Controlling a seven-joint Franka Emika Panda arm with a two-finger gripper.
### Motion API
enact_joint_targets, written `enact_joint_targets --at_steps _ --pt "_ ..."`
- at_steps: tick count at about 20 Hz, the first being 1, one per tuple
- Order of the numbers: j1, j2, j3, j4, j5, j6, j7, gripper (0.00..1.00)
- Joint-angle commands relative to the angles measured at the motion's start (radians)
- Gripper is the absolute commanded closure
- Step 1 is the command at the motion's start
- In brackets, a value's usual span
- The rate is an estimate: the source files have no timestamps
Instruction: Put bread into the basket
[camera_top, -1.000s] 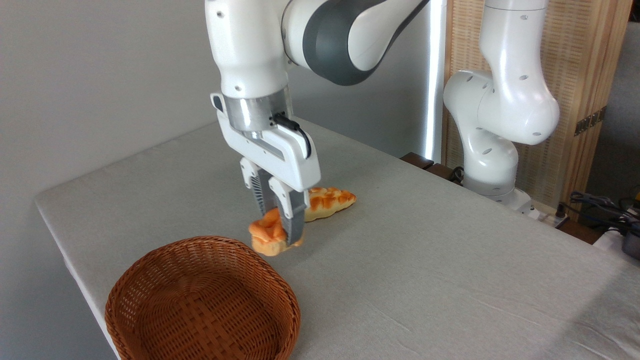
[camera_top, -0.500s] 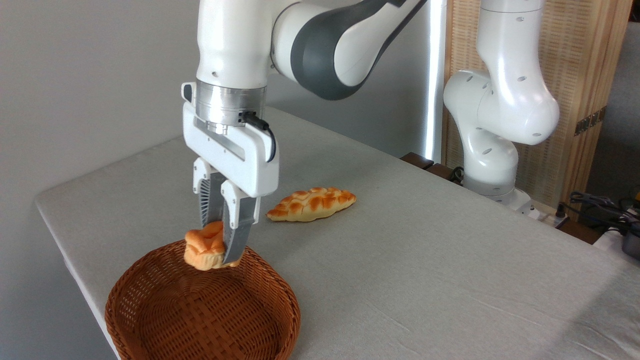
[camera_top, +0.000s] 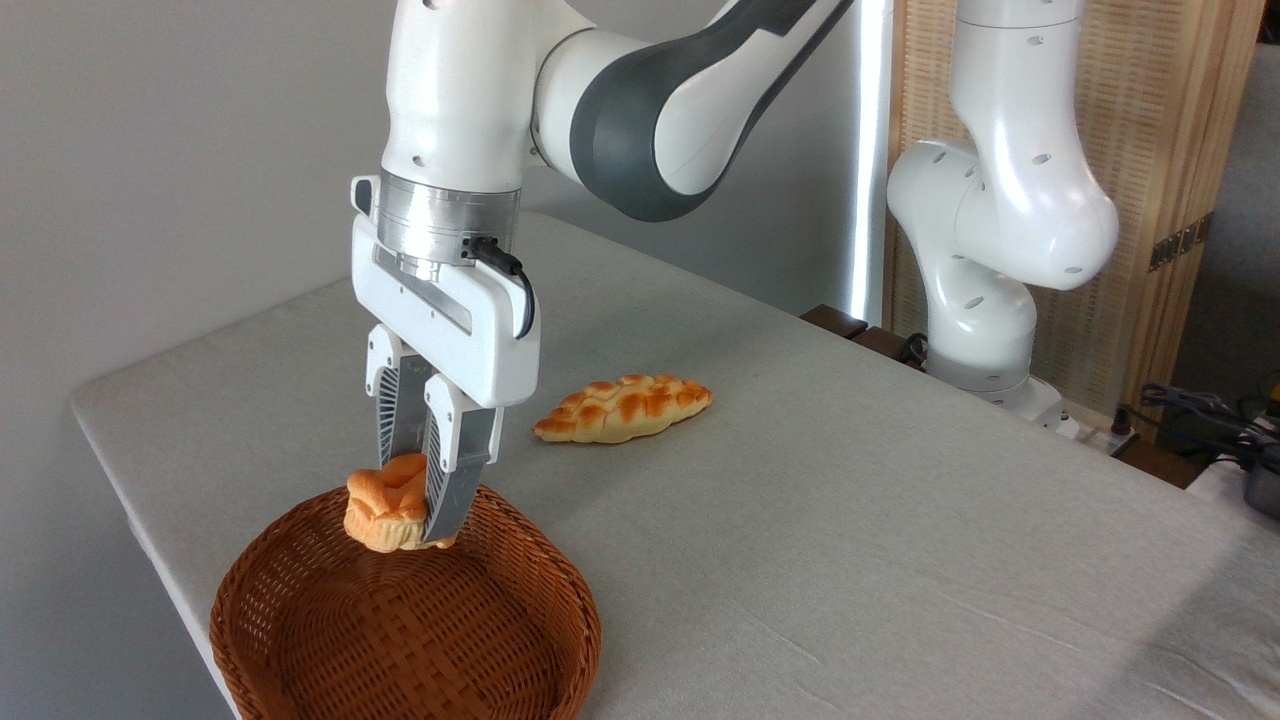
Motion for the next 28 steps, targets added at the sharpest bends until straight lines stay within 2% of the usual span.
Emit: enact_joint_targets --at_steps 1,14,21,26,28 --pt "-0.001 0.003 0.002 0.01 -0.02 0.01 0.014 0.0" --pt "-0.001 -0.017 0.003 0.01 -0.021 -0.013 0.0 0.0" --pt "-0.004 -0.102 -0.003 0.013 -0.027 -0.161 -0.059 0.0" --pt "-0.004 -0.1 -0.026 0.045 -0.011 -0.31 -0.101 0.0" --pt "-0.004 -0.099 -0.026 0.051 -0.008 -0.33 -0.101 0.0"
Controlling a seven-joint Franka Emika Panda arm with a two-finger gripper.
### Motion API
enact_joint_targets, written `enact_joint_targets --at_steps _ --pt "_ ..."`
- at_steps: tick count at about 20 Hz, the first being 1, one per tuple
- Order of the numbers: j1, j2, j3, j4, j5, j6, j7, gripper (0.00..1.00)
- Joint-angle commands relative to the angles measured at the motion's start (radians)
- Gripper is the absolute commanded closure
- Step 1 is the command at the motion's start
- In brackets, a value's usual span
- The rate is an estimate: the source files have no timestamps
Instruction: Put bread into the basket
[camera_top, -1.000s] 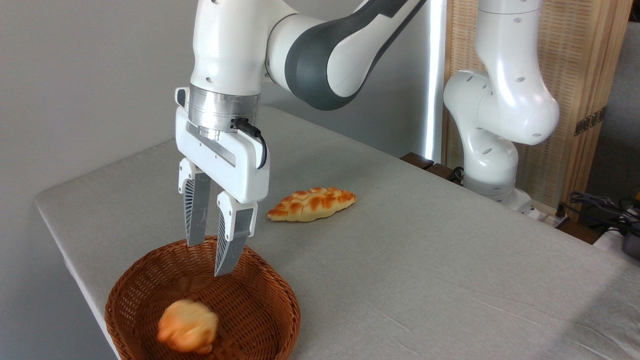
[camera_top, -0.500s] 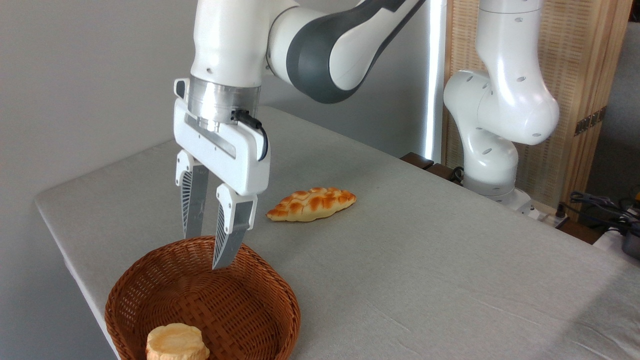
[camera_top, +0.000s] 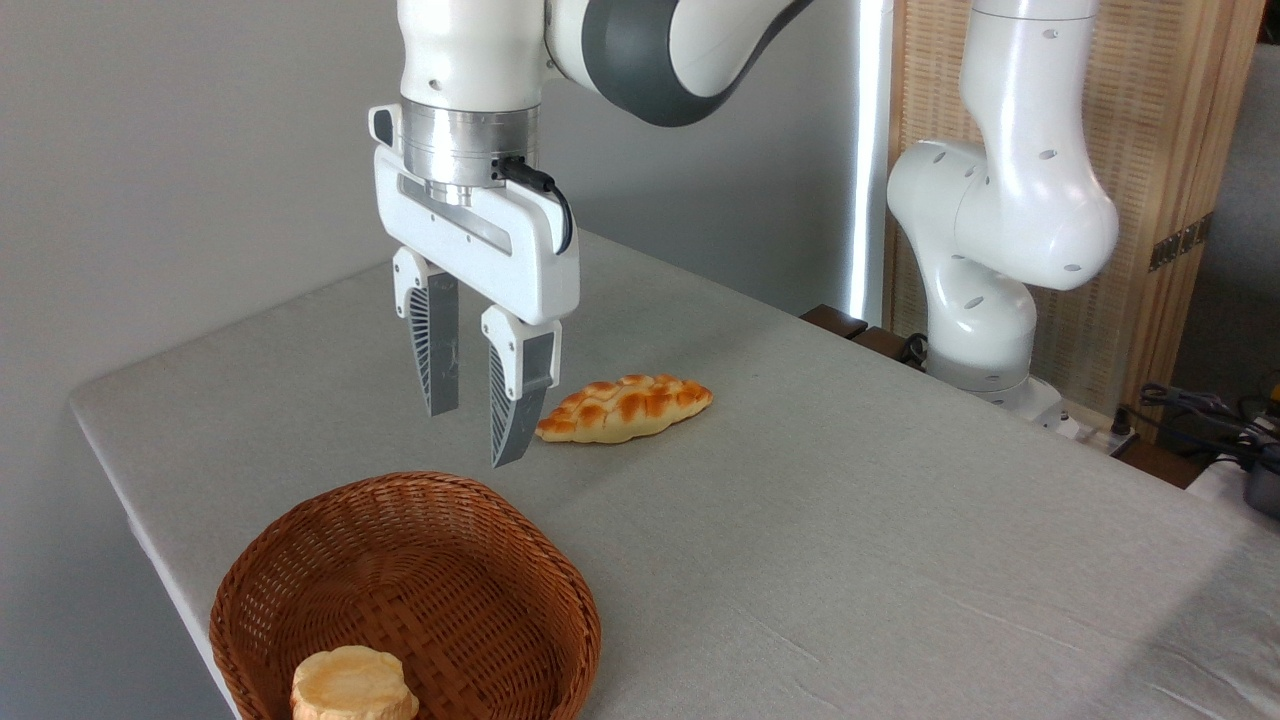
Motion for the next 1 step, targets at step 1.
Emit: enact_joint_targets --at_steps 1 --pt "-0.001 0.006 0.002 0.031 0.007 -0.058 -0.019 0.0"
